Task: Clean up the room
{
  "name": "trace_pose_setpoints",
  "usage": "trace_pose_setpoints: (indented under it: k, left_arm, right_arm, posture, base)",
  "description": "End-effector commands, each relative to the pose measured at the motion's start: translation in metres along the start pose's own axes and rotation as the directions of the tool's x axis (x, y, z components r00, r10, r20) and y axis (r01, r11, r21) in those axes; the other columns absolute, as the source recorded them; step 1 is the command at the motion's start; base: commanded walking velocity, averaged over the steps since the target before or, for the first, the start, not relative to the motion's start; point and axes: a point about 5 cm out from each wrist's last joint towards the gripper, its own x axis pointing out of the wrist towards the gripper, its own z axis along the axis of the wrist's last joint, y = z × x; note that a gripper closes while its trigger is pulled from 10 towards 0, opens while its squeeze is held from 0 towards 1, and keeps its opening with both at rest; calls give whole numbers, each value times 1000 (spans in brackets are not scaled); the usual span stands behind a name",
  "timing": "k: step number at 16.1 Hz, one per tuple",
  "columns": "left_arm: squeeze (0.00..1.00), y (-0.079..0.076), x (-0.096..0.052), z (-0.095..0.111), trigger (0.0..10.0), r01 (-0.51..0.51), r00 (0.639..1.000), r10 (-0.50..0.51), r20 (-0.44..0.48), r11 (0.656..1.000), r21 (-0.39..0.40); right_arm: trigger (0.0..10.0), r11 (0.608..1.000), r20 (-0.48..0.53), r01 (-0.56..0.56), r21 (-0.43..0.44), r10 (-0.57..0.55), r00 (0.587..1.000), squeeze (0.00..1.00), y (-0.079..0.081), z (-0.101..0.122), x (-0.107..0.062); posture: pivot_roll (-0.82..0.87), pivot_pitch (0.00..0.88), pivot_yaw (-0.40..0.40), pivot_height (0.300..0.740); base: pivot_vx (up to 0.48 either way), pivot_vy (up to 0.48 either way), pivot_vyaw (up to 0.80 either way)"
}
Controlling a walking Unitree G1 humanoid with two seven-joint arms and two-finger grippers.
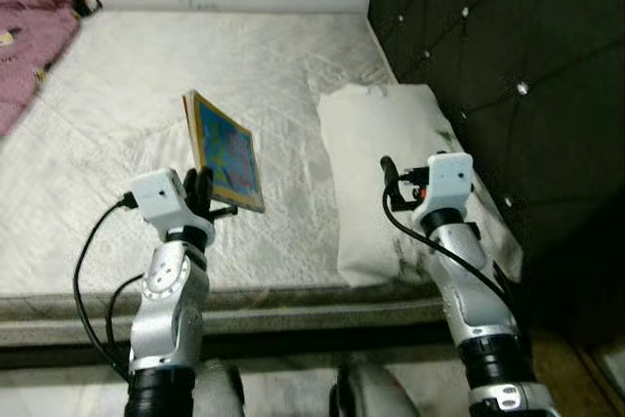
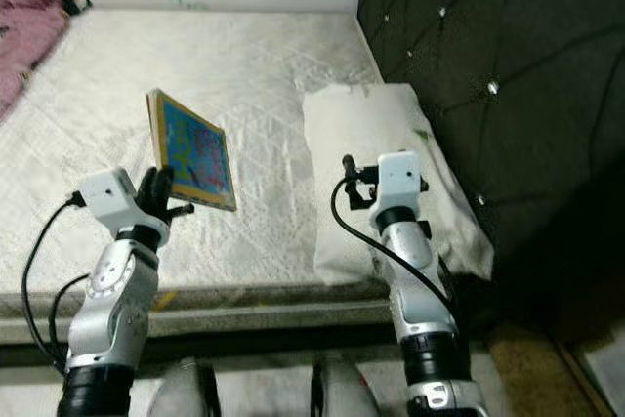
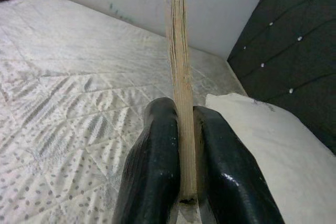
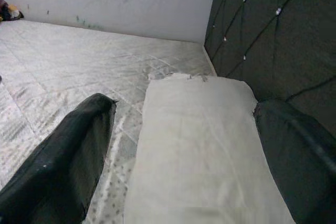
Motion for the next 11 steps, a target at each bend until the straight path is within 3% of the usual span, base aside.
trace_pose_setpoints:
  k: [1, 11]
  left_arm:
    - [0, -8, 3, 7, 10000, 19, 999, -19, 41, 1000, 2]
    - [0, -10, 1, 12, 10000, 54, 995, -53, 81, 998, -16]
  right_arm:
    - [10000, 1000, 8, -9, 1, 9, 1000, 0, 1, 3, 1]
    - [10000, 997, 13, -66, -26, 66, 998, 0, 9, 4, 6]
  posture:
    - [-111, 0, -22, 645]
    - [-101, 0, -32, 645]
  base:
    - [0, 0, 0]
    - [27, 0, 0]
